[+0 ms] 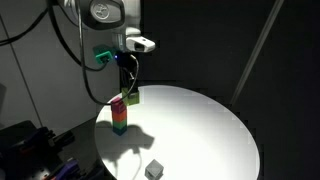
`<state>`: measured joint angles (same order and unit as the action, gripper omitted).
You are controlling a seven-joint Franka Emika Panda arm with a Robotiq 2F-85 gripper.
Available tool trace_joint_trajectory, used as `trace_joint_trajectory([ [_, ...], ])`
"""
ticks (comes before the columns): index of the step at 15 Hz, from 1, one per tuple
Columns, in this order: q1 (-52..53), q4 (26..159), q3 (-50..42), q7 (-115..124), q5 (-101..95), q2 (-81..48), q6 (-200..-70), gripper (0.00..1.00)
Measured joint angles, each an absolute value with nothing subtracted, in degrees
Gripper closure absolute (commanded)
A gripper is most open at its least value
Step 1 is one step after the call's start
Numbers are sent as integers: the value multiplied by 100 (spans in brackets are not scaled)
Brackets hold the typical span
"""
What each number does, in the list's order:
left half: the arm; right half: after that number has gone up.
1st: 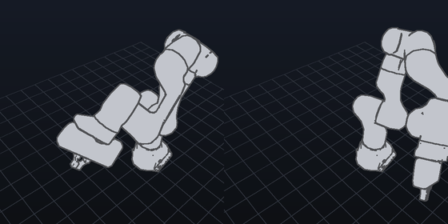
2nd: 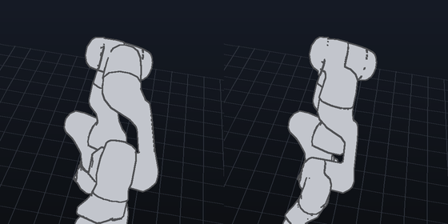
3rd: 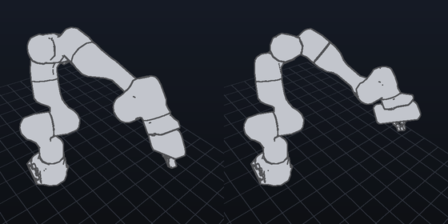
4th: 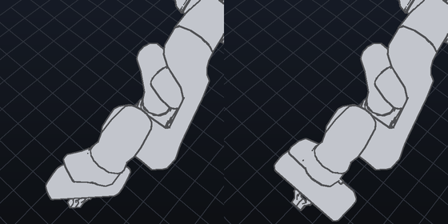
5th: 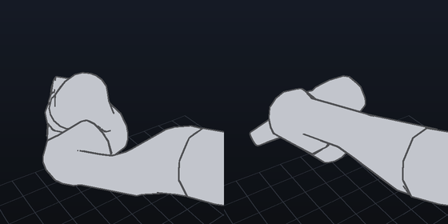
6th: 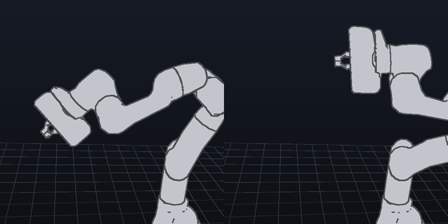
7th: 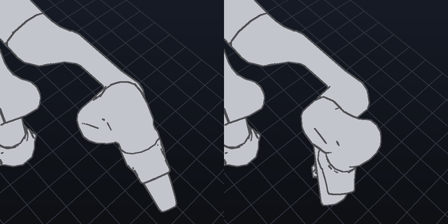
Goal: Place the yellow cube on the grey cube
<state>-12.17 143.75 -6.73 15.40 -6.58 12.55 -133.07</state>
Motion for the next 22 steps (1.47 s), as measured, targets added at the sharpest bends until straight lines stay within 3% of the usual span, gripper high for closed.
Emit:
trace_joint_trajectory([
  [13,-1228,14074,-1362,-90,-199,1128,-13334,75],
  [22,-1228,13713,-1519,-904,46,326,-13638,75],
])
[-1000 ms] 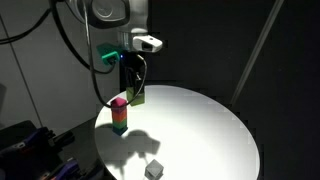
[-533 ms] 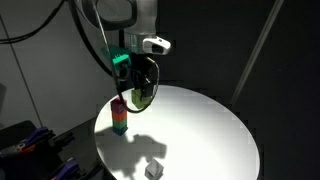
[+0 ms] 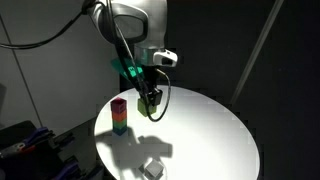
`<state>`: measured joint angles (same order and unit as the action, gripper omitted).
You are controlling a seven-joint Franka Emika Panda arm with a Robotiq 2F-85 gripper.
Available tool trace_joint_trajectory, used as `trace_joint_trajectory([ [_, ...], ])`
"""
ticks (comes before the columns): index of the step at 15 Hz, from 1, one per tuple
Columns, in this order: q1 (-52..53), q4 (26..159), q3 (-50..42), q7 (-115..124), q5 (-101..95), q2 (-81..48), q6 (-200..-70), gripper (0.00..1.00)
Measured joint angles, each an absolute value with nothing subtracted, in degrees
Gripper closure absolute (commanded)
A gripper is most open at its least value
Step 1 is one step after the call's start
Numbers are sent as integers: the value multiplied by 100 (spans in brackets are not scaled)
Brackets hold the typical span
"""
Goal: Place the yellow cube on the grey cube
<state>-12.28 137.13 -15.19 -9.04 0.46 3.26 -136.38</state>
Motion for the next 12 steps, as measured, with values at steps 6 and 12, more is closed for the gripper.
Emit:
trace_joint_trajectory([
  [6,-1251,13471,-1519,-1078,47,-353,-13944,75],
  [12,-1285,13286,-1518,-1093,46,-868,-14112,75],
])
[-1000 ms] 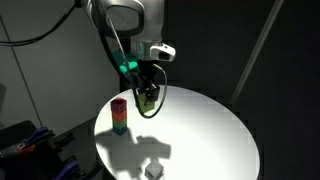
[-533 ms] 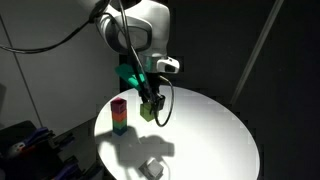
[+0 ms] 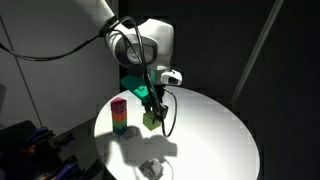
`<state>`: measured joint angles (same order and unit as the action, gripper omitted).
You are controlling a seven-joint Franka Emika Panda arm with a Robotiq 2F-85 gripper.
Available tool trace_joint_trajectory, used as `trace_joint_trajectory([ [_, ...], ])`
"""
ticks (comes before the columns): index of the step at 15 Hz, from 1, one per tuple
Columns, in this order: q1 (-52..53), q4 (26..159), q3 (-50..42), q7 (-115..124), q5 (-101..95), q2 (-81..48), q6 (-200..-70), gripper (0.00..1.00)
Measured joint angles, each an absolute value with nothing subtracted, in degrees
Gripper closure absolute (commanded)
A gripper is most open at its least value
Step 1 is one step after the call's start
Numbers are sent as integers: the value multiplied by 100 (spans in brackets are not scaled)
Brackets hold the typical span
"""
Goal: Place the yellow cube on the grey cube
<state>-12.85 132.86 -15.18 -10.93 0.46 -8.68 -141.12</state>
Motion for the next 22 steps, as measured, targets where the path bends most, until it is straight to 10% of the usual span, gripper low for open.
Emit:
trace_joint_trajectory([
  [3,-1286,13226,-1516,-1084,45,-1058,-14181,75],
  [4,-1286,13206,-1516,-1081,44,-1116,-14197,50],
  [15,-1287,13142,-1515,-1060,44,-1238,-14217,50],
  [16,-1287,13142,-1515,-1060,44,-1238,-14217,75],
  [22,-1353,13152,-1495,-1132,46,-1240,-14217,75],
])
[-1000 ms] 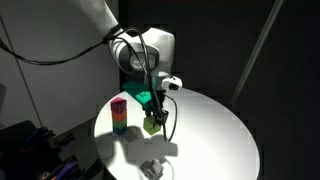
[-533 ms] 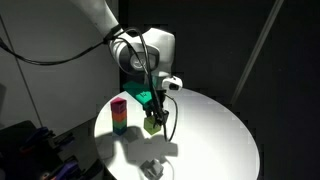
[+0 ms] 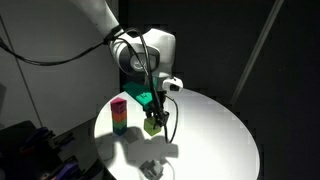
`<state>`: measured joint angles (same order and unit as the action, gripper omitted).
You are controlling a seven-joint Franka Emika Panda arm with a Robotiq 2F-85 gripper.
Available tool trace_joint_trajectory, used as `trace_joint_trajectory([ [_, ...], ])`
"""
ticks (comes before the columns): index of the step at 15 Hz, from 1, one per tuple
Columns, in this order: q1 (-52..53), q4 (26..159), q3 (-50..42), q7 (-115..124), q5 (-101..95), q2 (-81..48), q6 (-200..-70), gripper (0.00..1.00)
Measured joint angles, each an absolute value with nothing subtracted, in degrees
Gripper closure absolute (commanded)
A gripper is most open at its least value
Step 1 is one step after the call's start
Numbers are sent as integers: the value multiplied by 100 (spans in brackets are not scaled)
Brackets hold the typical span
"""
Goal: Place the yellow cube on the grey cube
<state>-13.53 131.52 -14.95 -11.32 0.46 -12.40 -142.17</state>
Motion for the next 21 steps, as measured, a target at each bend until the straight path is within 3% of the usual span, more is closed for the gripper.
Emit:
trace_joint_trajectory([
  [21,-2127,13148,-1366,-3203,529,-1609,-14569,75],
])
